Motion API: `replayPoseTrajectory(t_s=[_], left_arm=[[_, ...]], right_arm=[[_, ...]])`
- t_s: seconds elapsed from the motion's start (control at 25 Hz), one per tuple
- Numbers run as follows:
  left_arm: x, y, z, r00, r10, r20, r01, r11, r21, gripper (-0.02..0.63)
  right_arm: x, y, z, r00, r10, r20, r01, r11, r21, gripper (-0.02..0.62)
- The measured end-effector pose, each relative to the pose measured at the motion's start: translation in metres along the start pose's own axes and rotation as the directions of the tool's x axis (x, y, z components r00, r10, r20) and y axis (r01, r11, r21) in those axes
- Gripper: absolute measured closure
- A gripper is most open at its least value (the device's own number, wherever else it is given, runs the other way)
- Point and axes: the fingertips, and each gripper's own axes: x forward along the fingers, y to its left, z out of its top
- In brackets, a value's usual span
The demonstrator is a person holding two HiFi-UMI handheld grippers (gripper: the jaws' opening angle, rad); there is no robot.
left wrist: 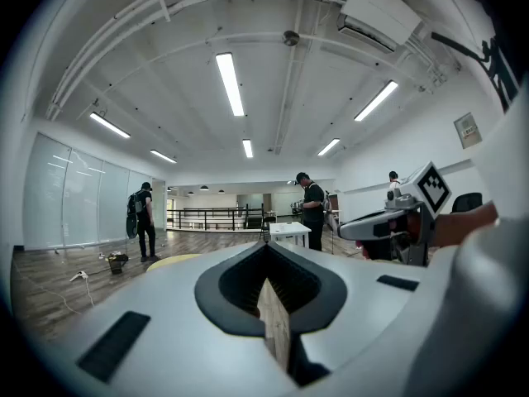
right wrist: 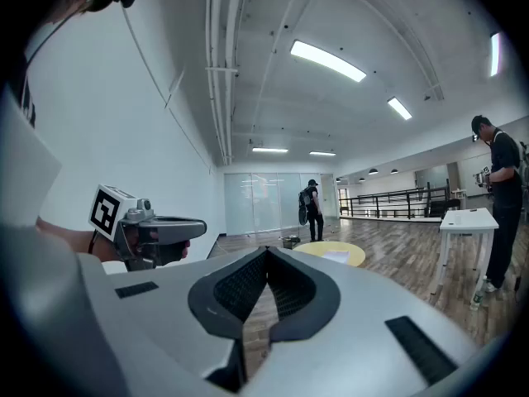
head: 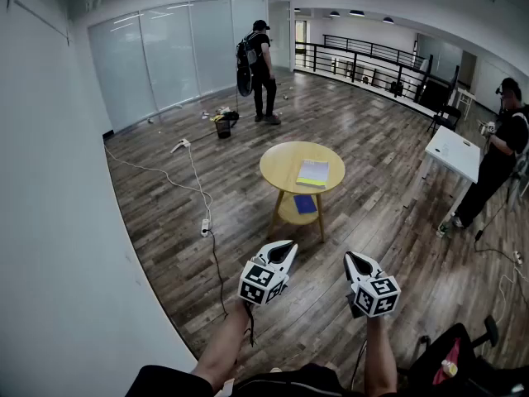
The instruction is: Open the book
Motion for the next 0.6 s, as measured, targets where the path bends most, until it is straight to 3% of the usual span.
replayPoseTrajectory(t_s=[0.6], left_arm=[[0.048, 0.062, -0.021, 1.000, 0.019, -0.023, -0.020, 0.999, -0.032, 0.607]], right_arm=[[0.075, -0.028, -0.006, 0.999, 0.022, -0.029, -0.021, 1.000, 0.014, 0.591]])
